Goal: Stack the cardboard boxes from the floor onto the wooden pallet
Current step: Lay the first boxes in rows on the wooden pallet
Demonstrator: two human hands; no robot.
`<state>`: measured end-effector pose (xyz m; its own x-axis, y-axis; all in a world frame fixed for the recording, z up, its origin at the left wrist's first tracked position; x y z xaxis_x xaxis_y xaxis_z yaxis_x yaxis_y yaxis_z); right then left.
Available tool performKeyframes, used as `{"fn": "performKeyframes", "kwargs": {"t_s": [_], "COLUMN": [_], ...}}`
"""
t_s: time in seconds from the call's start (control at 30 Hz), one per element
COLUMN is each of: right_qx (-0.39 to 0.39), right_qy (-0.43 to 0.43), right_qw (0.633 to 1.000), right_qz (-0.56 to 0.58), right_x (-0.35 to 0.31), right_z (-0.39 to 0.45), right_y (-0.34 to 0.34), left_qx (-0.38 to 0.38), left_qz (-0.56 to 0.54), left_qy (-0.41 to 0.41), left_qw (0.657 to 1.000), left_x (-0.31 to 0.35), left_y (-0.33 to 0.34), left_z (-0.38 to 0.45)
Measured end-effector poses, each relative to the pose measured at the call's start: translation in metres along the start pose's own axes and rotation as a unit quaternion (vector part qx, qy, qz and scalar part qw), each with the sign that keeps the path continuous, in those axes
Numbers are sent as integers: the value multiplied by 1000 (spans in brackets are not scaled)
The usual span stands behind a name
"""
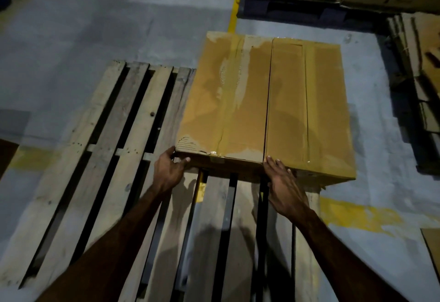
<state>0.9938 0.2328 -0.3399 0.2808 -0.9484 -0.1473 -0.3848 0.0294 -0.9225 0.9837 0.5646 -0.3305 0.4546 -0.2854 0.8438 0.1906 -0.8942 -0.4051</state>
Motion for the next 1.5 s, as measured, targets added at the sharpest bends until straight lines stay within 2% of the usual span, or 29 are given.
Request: {"fn": "performKeyframes", "kwargs": {"t_s": [0.07, 0.2, 0.37, 0.53, 0.7, 0.97, 1.13, 1.33, 1.5], "right_qx": [-19, -44, -43, -34, -22, 6, 29, 52, 53], "right_qy": [-7, 7, 83, 173, 214, 190, 178, 175, 160], "right_qw": [1000, 997, 985, 948, 918, 917, 916, 905, 917], "right_qz": [-6, 67, 145, 266, 333, 350, 360, 384, 362], "right_x": [-3, -11, -21, -36, -42, -47, -58, -89, -116], "right_z": [-9, -41, -97, -182, -267, -352, -385, -411, -433], "right_y": [0, -14, -48, -102, -153, -211, -243, -272, -281], "left_qx": [2, -23, -79, -124, -145, -104, -75, -87, -73], "left_qz": [8, 14, 24, 5, -16, -69, -77, -81, -91], "left_qy": [-23, -55, -60, -57, -54, -38, -21, -3, -1], "left_qw": [1000, 998, 995, 991, 988, 991, 994, 993, 993], "left_x": [3, 12, 51, 105, 159, 217, 241, 259, 259], "left_y": [-1, -5, -5, -7, -24, -57, -82, -100, -117], "left_z": [-11, -41, -106, -207, -315, -413, -442, -472, -499]}}
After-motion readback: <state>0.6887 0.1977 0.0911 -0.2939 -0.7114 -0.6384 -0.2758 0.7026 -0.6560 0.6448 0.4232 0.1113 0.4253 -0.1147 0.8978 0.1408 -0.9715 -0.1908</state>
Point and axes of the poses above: each hand's wrist, its own z-axis towards the middle knuckle, its own y-axis out of the palm, x = y × z, the point moved 7 cm from there along z, towards the middle knuckle, and after that the axes turned 13 degrees about -z, right-handed, at the moved point
